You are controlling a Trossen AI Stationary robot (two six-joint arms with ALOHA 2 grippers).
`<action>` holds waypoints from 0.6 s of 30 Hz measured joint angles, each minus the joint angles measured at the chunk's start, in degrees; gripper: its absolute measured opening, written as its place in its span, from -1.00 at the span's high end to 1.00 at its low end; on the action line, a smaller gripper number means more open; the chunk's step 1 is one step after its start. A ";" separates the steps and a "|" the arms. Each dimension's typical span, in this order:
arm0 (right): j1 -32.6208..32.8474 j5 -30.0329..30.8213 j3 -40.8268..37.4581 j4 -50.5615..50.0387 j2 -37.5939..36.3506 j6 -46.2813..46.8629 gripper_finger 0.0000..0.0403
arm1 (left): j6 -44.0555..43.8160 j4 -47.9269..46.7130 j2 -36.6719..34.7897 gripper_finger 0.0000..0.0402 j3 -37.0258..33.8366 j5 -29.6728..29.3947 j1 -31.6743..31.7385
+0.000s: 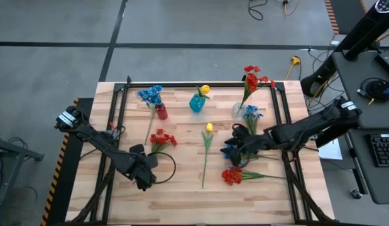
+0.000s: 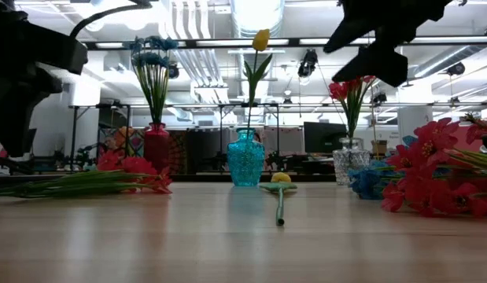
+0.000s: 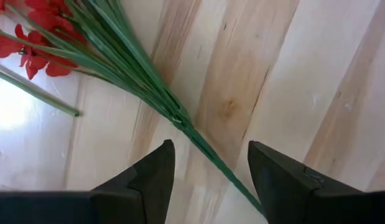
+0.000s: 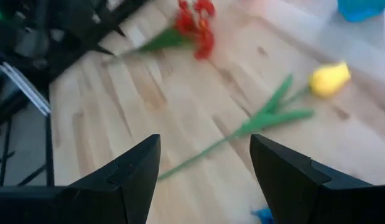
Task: Sort flowers into vase by color
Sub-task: Put the left red flower into the transparent vase
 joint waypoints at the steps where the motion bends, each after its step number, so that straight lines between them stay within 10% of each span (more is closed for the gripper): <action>1: 0.00 -1.02 1.09 -2.39 0.88 1.18 -0.19 | -0.35 0.02 0.00 0.08 0.00 -0.06 0.00; 18: 3.90 -5.94 17.81 -41.41 9.89 14.26 -0.19 | -8.87 2.40 0.00 0.08 -0.88 -7.28 -4.53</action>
